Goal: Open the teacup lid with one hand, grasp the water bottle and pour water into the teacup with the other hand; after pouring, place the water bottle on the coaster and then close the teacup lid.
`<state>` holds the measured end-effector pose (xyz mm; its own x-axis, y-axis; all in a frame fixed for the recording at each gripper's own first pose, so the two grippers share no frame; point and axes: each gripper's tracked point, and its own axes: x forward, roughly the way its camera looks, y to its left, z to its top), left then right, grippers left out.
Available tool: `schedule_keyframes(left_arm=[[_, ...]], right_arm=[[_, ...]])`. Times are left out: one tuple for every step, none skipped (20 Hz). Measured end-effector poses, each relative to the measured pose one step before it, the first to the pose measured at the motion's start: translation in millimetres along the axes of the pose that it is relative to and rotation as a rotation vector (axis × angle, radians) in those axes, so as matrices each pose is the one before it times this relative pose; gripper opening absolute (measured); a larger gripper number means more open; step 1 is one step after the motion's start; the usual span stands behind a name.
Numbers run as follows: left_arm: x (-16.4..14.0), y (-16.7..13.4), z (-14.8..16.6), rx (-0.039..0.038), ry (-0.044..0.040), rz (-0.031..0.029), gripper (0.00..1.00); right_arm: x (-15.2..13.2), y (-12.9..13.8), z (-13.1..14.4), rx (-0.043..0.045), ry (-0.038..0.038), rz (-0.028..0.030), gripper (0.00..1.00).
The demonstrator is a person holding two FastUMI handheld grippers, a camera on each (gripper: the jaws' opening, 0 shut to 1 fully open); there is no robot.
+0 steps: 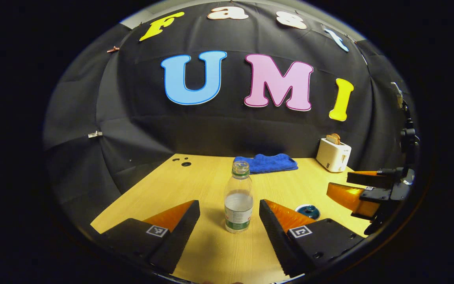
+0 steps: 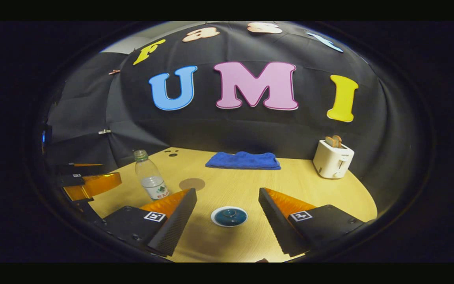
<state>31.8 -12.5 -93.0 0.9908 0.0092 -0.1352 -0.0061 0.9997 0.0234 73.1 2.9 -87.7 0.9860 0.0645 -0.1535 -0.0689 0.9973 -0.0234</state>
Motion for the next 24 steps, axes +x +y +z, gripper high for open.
schedule_keyframes(left_arm=[[-0.72,0.27,-7.58,0.00580,0.00715,-0.00104,0.95],[0.99,0.89,-6.97,0.00749,0.00900,-0.00250,0.96],[2.43,-0.13,-7.92,0.00772,0.01134,-0.00292,0.95],[1.29,0.70,-6.51,0.00442,0.01368,-0.00366,0.95],[2.43,-1.00,-7.17,-0.00276,0.00773,-0.00550,0.95],[1.82,0.10,-5.32,-0.00753,0.00658,-0.00648,0.95],[3.20,0.83,-7.10,-0.00926,0.00680,-0.00614,0.95],[2.86,0.32,-6.16,-0.00848,0.00492,-0.00482,0.96],[4.59,0.97,-7.83,-0.00324,0.01181,-0.00074,0.96],[2.89,1.44,-7.43,0.00225,0.01586,0.00374,0.96],[2.76,1.37,-7.62,0.00363,0.01136,0.00315,0.96],[2.13,0.84,-2.14,-0.00031,0.00210,-0.00163,0.96],[1.91,-0.48,-0.66,-0.00275,-0.00012,-0.00485,0.96],[1.58,0.46,-1.45,-0.00280,0.00107,-0.00447,0.95],[1.46,0.08,-2.82,-0.00193,0.00323,-0.00303,0.95],[1.05,-0.46,-0.88,-0.00336,0.00128,-0.00419,0.95],[1.88,-1.10,-0.74,-0.00376,-0.00080,-0.00460,0.96],[0.99,-0.17,0.31,-0.00322,0.00106,-0.00267,0.96],[0.58,1.25,-1.63,-0.00306,0.00090,-0.00255,0.96],[1.89,-0.77,-0.29,-0.00256,0.00129,-0.00235,0.95],[2.91,-0.24,-0.97,-0.00224,0.00184,0.00012,0.96],[1.11,0.40,-0.08,-0.00236,0.00153,0.00012,0.96],[-0.05,0.19,-0.77,-0.00122,0.00142,-0.00043,0.95],[0.93,-0.57,1.11,0.00169,-0.00049,-0.00042,0.95]], right_arm=[[5.07,-0.26,-5.47,-0.00067,0.00048,-0.00301,0.98],[5.22,-1.30,-6.27,-0.00953,-0.00076,-0.00989,0.98],[7.18,-3.70,-9.44,-0.01130,0.00668,-0.01442,0.98],[5.31,-0.16,-9.14,-0.00408,0.01088,-0.00132,0.98],[7.09,-0.22,-9.40,-0.00097,0.01064,-0.00161,0.98],[7.56,-0.98,-8.23,-0.00294,0.00830,-0.00678,0.98],[9.00,-0.12,-7.31,-0.00548,0.00560,-0.00717,0.98],[8.02,0.42,-6.23,-0.00851,0.00375,-0.00304,0.98],[7.23,0.64,-6.09,-0.00988,0.00463,0.00196,0.98],[6.42,1.89,-4.86,-0.01104,0.00241,0.00423,0.98],[4.83,2.11,-5.22,-0.01562,0.00423,0.00408,0.98],[3.75,0.84,-4.43,-0.01154,0.00472,0.00238,0.98],[1.97,0.66,-2.15,-0.00233,0.00125,0.00607,0.98],[1.06,1.67,-2.72,-0.00165,0.00042,0.00576,0.98],[1.14,0.90,-1.99,-0.00165,0.00064,-0.00042,0.95],[0.94,0.68,-0.48,0.00050,0.00075,0.00453,0.93],[1.81,-0.52,1.36,0.00519,-0.00349,-0.00182,0.87],[0.41,-0.71,1.17,0.00790,-0.00025,0.00001,0.86],[1.21,-2.64,0.49,0.00631,0.00122,-0.00817,0.84],[0.41,-0.96,-0.11,0.00998,0.00306,0.00342,0.81],[1.22,1.08,-0.82,0.01078,0.00480,0.00454,0.75],[0.19,1.87,-0.98,0.00896,0.00479,0.00844,0.71],[2.15,2.19,-1.17,-0.00281,0.00973,0.00637,0.68],[-0.67,0.48,1.67,-0.00894,0.00230,0.00466,0.66]])
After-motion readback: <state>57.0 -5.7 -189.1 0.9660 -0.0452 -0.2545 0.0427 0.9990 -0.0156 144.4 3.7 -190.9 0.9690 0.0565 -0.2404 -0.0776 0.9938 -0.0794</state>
